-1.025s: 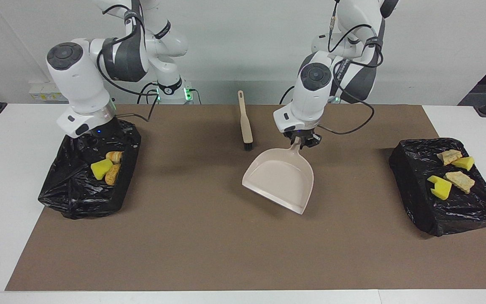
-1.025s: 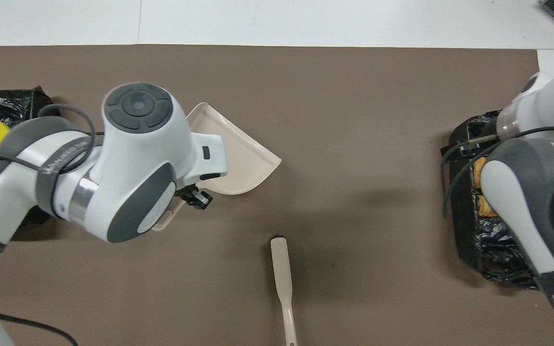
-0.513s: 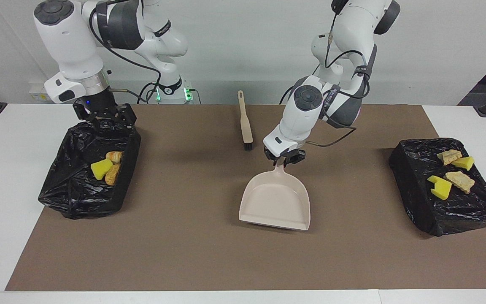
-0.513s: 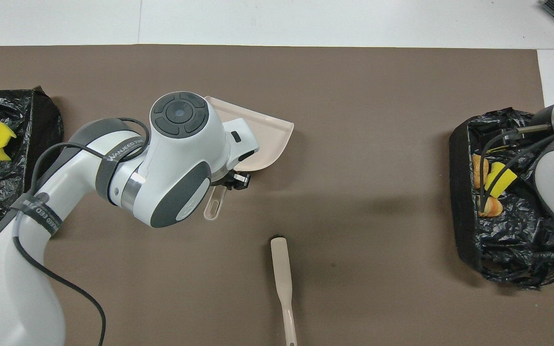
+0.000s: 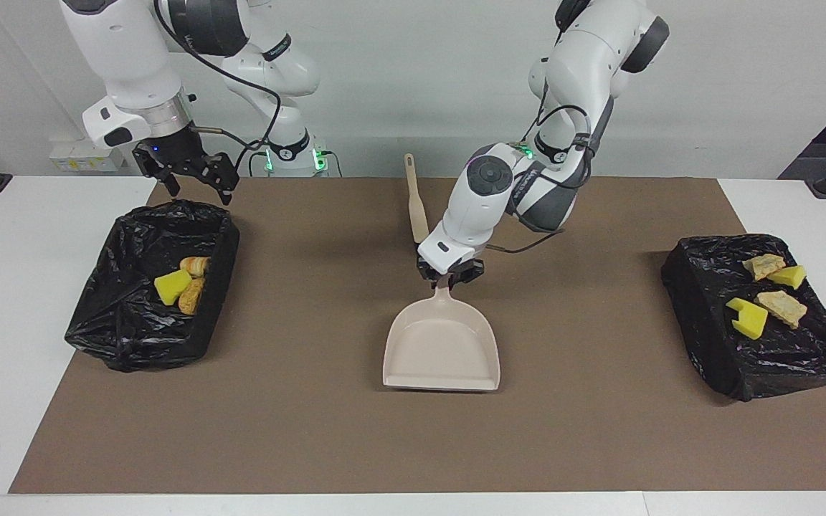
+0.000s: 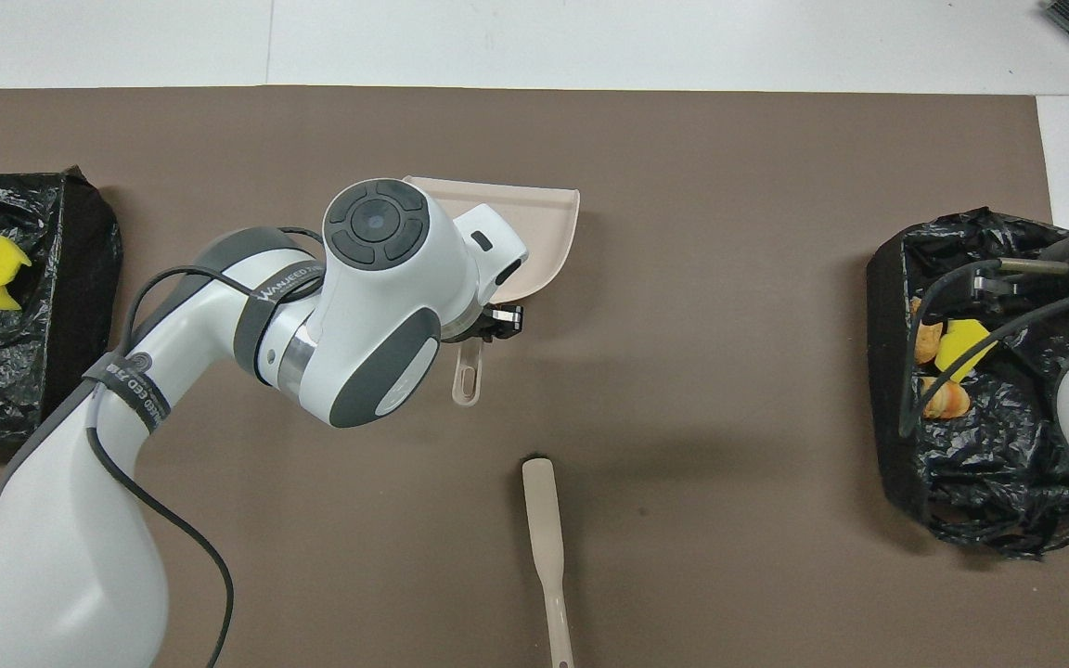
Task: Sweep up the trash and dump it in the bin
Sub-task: 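Lower the dustpan onto the table and open the left gripper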
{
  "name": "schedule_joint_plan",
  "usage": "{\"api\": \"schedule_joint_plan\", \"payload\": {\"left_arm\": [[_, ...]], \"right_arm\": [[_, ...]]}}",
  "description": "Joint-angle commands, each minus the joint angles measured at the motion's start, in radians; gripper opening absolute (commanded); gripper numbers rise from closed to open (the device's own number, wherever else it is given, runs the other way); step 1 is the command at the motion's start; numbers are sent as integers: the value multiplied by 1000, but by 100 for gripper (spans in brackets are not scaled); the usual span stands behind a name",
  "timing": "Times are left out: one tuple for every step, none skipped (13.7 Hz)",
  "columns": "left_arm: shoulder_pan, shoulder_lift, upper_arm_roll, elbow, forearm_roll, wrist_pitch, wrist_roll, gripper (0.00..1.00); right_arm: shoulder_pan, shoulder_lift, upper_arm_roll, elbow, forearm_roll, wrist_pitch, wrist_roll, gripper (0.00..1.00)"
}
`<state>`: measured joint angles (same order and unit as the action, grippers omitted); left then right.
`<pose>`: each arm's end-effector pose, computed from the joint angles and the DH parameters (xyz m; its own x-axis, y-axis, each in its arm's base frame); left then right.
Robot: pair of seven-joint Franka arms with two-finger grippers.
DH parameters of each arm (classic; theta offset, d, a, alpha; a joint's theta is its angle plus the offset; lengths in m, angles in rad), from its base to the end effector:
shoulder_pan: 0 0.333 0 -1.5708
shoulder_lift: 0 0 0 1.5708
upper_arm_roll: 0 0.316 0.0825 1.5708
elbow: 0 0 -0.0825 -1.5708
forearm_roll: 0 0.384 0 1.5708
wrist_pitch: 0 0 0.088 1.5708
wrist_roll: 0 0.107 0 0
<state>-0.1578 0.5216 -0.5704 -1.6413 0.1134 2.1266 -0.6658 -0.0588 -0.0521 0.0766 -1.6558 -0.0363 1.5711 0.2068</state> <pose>0.5404 -0.4093 0.3560 0.9958 -0.0583 -0.0700 -0.0462 -0.9853 0.1647 0.5369 0.0067 0.6129 0.9819 -0.1879 -0.0238 -0.1867 -0.9813 0.0461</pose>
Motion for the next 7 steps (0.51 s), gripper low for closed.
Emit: {"api": "schedule_joint_plan", "payload": {"left_arm": [[-11, 15, 10, 17, 3, -7, -32, 7], [-12, 14, 10, 23, 5, -37, -31, 28], [-14, 5, 10, 24, 5, -59, -29, 60], [-12, -6, 10, 23, 3, -72, -28, 84], [-5, -30, 10, 18, 5, -88, -26, 100], [-2, -60, 10, 17, 2, -100, -23, 100], [7, -92, 14, 17, 2, -123, -20, 100]], "right_arm": [[-6, -37, 5, -42, 24, 3, 26, 100], [-6, -35, 5, -41, 29, 4, 26, 100], [-7, -31, 5, -38, 29, 6, 16, 100], [-7, -29, 5, -35, 29, 6, 10, 100], [-7, -29, 5, -35, 29, 6, 8, 100], [-7, -28, 5, -33, 27, 7, 6, 100], [-7, -28, 5, -33, 29, 15, 3, 100]]}}
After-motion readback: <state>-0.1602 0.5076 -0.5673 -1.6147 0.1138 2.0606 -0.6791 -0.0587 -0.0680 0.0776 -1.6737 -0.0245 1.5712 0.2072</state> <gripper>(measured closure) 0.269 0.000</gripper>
